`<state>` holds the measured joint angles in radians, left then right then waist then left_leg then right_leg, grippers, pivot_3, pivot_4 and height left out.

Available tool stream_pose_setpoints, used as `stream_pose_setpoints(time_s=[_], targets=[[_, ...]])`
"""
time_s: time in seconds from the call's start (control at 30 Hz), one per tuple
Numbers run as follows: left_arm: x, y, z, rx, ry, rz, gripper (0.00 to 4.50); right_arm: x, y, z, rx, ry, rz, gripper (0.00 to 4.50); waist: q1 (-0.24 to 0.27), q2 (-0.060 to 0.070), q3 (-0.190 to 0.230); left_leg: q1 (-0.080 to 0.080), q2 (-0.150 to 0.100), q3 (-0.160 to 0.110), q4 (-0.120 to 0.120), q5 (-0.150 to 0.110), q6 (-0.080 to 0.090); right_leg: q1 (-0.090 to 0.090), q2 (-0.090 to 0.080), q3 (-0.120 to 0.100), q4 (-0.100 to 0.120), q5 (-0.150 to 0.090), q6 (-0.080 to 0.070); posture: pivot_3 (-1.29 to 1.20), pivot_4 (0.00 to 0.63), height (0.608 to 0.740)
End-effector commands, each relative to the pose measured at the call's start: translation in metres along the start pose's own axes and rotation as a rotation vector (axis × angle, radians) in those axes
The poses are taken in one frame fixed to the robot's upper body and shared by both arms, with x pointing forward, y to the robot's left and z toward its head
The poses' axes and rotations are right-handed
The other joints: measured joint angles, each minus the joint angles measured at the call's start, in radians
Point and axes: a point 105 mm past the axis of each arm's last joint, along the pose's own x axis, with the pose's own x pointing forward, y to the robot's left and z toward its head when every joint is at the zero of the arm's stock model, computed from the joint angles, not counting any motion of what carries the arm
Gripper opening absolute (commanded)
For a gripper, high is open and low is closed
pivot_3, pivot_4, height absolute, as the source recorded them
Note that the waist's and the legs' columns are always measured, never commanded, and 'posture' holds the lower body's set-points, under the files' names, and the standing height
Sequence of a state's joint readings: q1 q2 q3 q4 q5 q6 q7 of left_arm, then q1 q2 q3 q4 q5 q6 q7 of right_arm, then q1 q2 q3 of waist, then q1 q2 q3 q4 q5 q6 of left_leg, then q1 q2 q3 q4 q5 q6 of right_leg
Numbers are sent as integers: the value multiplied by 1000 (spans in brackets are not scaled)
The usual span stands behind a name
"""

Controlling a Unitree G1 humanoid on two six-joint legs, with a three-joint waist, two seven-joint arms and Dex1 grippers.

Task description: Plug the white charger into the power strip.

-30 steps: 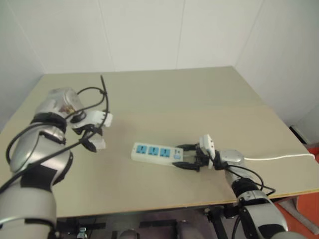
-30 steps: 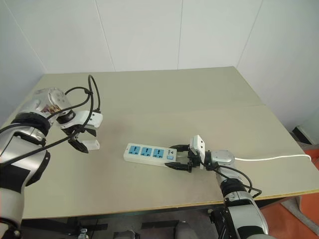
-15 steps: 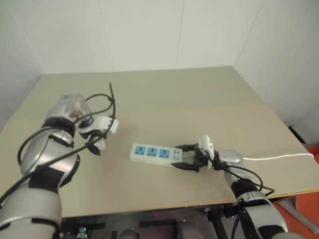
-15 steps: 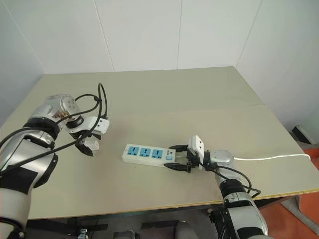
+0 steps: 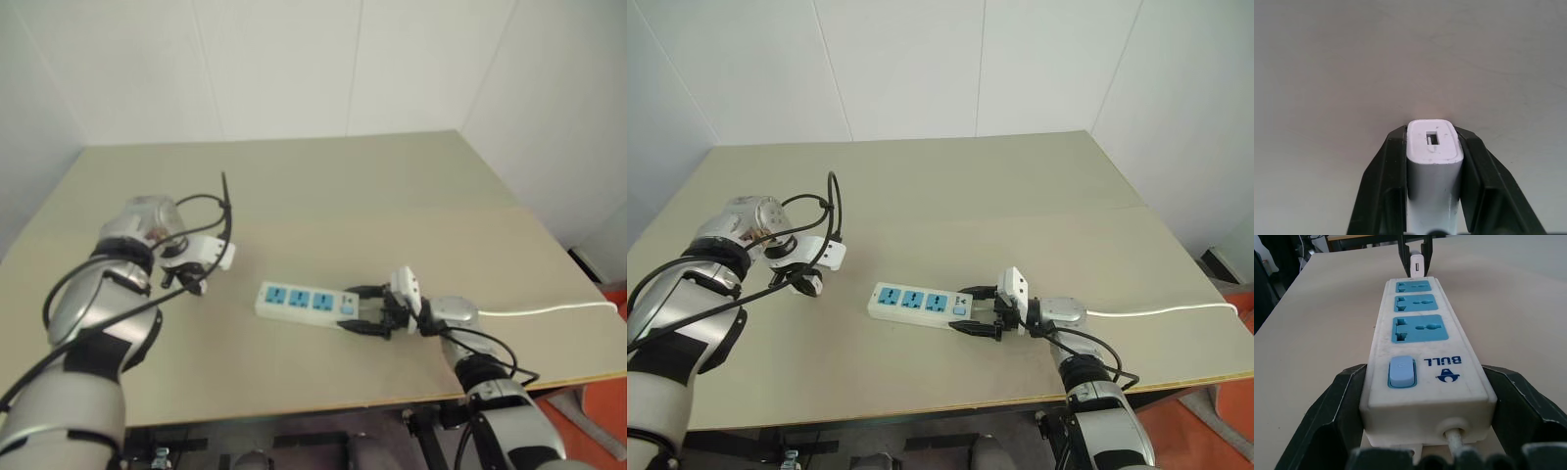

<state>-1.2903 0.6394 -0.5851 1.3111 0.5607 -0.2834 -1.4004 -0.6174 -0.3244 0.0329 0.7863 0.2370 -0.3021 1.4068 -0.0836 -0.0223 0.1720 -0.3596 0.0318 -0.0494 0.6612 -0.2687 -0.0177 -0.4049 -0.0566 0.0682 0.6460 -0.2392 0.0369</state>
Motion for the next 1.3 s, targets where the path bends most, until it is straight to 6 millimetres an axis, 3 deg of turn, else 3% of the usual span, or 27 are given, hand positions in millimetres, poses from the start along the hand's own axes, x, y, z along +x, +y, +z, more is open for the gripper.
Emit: stream_pose_setpoints(time_s=[0.03, 0.2, 0.4, 0.47, 0.6, 0.7, 0.87, 1.1, 1.3], targets=[[-1, 3, 4, -28, -47, 25, 1031, 1, 3, -1, -2, 10, 16, 3388, 1, 0, 0, 0, 0, 0, 0, 0, 0, 0, 0, 0, 0, 0, 0, 0, 150, 740], [-22, 6, 32, -71, -282, -2, 1031, 0, 4, -1, -2, 12, 22, 3388, 5, 0, 0, 0, 0, 0, 0, 0, 0, 0, 0, 0, 0, 0, 0, 0, 150, 740], [-67, 20, 58, -142, -618, 78, 1031, 0, 9, -1, -3, 6, 36, 3388, 3, 0, 0, -1, 0, 0, 0, 0, 0, 0, 0, 0, 0, 0, 0, 0, 150, 740], [-92, 22, 62, -171, -783, 134, 1031, 2, 11, 0, -4, 1, 46, 3388, -1, 0, 0, -1, 0, 0, 0, 0, 0, 0, 0, 0, 0, 0, 0, 0, 150, 740], [-138, 2, 60, -168, -1101, 170, 1031, 5, 19, 4, -8, -23, 85, 3388, -19, 0, 0, -1, 1, -1, 0, 0, 0, -1, 0, 0, 1, 0, 0, 0, 150, 740], [-156, -15, 54, -203, -1268, 152, 1031, 8, 23, 4, -19, -28, 100, 3388, -15, 0, 0, 0, 1, -1, 0, 0, 0, -1, 0, 0, 2, 0, 1, 0, 150, 740], [-160, -33, 64, -251, -1450, 159, 1031, 12, 25, 1, -31, -19, 103, 3388, -7, 0, 0, 3, 1, -1, 1, 0, 0, 2, 0, 0, 2, 0, 1, 0, 150, 740], [-129, -59, 99, -283, -1525, 45, 1031, 20, 28, -2, -40, -19, 124, 3388, -5, 0, 0, 4, 1, -1, 1, 0, 0, 2, 0, 0, 2, 0, 0, 0, 150, 740], [-105, -64, 112, -315, -1530, -35, 1031, 25, 29, -3, -48, -18, 130, 3388, -10, 0, 0, 6, 1, -1, 1, 0, 0, 3, 0, 0, -1, 0, 0, 0, 150, 740]])
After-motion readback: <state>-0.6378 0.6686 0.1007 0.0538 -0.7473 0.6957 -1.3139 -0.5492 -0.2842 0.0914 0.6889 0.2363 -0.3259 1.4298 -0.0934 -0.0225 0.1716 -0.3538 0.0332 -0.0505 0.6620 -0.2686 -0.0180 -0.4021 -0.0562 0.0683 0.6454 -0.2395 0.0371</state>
